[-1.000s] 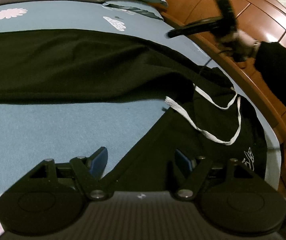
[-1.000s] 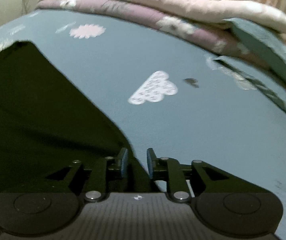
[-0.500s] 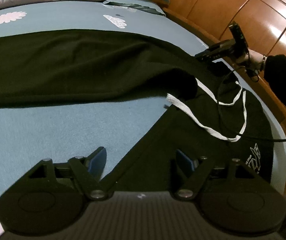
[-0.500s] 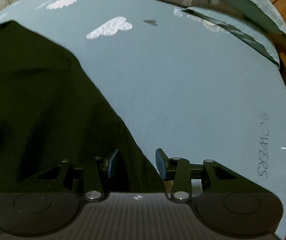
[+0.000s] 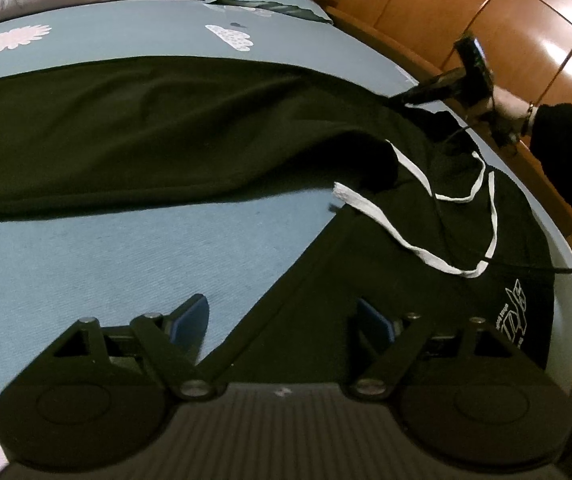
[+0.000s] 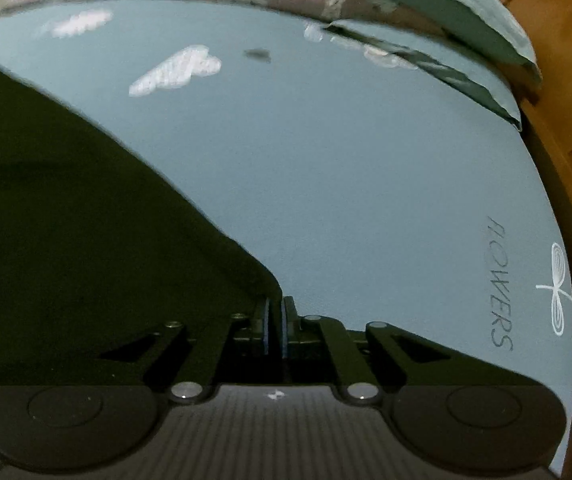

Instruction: Fold clothes

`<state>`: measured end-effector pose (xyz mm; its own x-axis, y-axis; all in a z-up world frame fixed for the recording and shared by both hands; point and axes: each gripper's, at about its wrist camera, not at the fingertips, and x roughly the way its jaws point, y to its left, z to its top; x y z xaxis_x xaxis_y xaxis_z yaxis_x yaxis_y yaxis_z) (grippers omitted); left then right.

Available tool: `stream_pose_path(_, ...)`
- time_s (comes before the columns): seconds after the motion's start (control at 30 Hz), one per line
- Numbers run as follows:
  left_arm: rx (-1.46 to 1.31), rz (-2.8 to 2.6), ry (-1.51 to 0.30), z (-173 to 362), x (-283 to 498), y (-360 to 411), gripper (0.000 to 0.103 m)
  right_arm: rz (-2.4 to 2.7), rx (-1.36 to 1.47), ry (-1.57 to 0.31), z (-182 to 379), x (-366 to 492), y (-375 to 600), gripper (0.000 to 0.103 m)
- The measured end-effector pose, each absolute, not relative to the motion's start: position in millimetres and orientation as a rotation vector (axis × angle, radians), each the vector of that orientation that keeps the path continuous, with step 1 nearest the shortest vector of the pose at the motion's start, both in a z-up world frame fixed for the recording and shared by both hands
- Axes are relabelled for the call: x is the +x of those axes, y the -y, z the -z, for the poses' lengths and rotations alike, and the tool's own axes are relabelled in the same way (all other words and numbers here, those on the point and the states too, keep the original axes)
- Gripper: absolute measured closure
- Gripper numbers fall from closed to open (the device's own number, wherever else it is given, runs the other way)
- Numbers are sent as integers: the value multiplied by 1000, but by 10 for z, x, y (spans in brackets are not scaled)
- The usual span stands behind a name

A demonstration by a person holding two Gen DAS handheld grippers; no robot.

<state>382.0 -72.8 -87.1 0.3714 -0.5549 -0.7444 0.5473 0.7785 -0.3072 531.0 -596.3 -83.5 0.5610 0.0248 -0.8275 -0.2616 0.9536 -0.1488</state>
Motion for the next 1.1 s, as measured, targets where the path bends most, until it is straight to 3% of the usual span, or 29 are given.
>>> stream_pose_path(0.07, -10, 707, -955, 874, 3815, 725, 21, -152, -266, -963, 820, 5314, 5962, 94)
stream_pose_path(0.13, -12, 706, -955, 871, 3815, 711, 21, -133, -264, -963, 805, 5318, 5960, 83)
stream_pose_path(0.2, -18, 692, -957, 852, 3825, 686, 21, -126, -274, -951, 720, 5278, 5937, 80)
stream_pose_path(0.43, -55, 654, -913, 646, 3840, 403, 22, -252, -276, -893, 58, 5169, 5570, 79)
stream_pose_path(0.67, -96, 501, -923, 427, 3980, -212, 22, -454, -264, -797, -377, 5655, 4566, 73)
stream_pose_path(1.1, -241, 402, -943, 605, 4253, -915, 22, -707, -384, -852, 224, 6685, 2541, 68)
